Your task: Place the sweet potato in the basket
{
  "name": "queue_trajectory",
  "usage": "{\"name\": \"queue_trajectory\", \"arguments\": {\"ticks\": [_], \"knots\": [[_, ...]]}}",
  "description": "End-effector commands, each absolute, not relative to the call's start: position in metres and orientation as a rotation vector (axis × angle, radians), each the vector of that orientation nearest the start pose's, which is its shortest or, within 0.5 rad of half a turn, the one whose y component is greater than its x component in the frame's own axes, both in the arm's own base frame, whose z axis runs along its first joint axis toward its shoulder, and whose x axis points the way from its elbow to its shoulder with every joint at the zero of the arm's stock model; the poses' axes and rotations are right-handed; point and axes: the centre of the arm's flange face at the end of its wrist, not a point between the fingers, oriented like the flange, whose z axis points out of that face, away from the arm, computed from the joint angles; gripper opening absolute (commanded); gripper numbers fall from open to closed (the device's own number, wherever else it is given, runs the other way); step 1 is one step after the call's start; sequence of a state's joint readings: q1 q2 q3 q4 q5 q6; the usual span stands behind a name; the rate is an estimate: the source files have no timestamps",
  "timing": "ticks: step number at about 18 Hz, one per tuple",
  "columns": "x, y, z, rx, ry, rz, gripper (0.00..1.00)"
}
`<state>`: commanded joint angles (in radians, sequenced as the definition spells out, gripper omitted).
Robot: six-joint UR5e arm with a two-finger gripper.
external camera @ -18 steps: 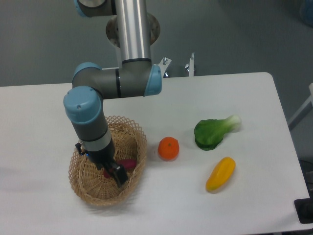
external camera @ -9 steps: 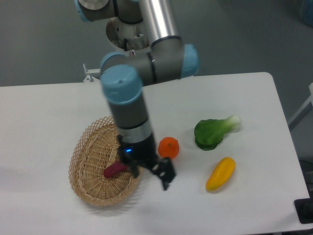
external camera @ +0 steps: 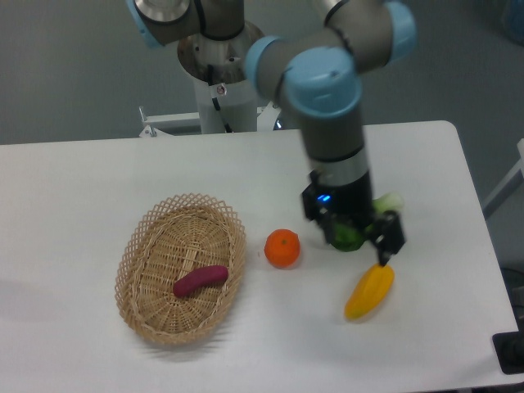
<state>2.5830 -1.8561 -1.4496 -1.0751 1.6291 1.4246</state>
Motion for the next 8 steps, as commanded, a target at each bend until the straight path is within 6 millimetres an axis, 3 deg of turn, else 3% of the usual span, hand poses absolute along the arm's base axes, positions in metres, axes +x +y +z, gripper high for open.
{"name": "queue_trajectory", "arguments": {"ticks": [4,8], "knots": [[-0.488,0.408,0.453,-2.984,0.769,0.476,1.0],[-0.489,0.403,0.456,-2.98,0.769,0.487,1.0]]}}
